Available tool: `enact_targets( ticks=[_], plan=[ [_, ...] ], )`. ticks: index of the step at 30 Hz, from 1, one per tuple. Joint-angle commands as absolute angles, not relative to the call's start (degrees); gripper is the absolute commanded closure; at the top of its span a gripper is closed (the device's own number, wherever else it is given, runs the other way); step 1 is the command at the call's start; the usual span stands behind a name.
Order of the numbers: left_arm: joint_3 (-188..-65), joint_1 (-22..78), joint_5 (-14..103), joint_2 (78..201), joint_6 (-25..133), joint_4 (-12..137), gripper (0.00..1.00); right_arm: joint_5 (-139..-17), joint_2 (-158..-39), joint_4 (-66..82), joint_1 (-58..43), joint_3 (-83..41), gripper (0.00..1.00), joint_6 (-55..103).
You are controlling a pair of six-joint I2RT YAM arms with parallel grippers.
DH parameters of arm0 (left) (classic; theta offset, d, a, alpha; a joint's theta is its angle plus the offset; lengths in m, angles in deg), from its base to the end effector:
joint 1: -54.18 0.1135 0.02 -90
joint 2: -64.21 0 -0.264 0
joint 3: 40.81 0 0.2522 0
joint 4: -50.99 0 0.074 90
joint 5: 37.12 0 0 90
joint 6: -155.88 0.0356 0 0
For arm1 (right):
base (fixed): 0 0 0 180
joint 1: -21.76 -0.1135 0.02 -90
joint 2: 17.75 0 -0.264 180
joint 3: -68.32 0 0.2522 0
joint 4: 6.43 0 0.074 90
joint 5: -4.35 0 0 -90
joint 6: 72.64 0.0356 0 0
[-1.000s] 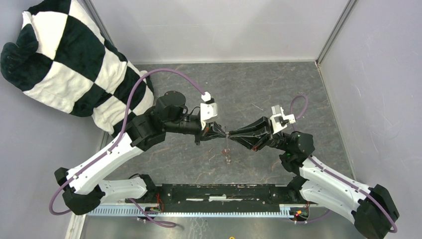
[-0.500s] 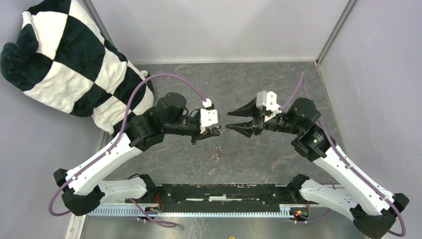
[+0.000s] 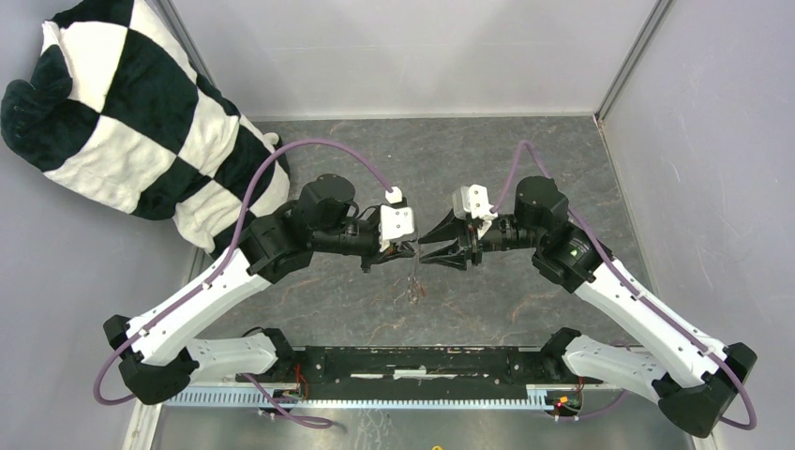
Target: Put the keys on the keyring
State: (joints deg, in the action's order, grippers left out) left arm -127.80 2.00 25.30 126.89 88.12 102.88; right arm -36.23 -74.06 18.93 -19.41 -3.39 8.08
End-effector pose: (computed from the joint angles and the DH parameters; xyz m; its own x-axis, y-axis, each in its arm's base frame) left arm 0.1232 -0.1857 0.4030 0.0975 0.4215 -0.9016 0.9885 0.0646 0.1371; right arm 0.1421 0.1602 0.3833 0.0314 -0.1119 -0.9932 -0.9994 -0.0211 -0.0292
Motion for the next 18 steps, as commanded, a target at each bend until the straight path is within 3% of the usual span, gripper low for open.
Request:
enact_targets(
  ticks=[1,13,15,18],
  plan=[
    [-129.9,2.2,23.6,127.0,90.3,102.4,0.98,-33.7,-74.4,16.5,-19.7,-3.5,0.58,7.0],
    [-130.7,2.2,22.5,127.2,89.6,102.5,0.98,-35.2,-76.6,20.3,-19.8,-5.2,0.72,4.2],
    [-130.7,2.2,22.4,127.3,89.4,102.4,0.98,-35.4,-76.6,20.1,-19.8,-5.3,0.78,4.2],
    [-130.7,2.2,21.9,127.2,89.1,102.5,0.98,-37.0,-75.8,18.4,-19.8,-4.8,0.95,4.8]
  ],
)
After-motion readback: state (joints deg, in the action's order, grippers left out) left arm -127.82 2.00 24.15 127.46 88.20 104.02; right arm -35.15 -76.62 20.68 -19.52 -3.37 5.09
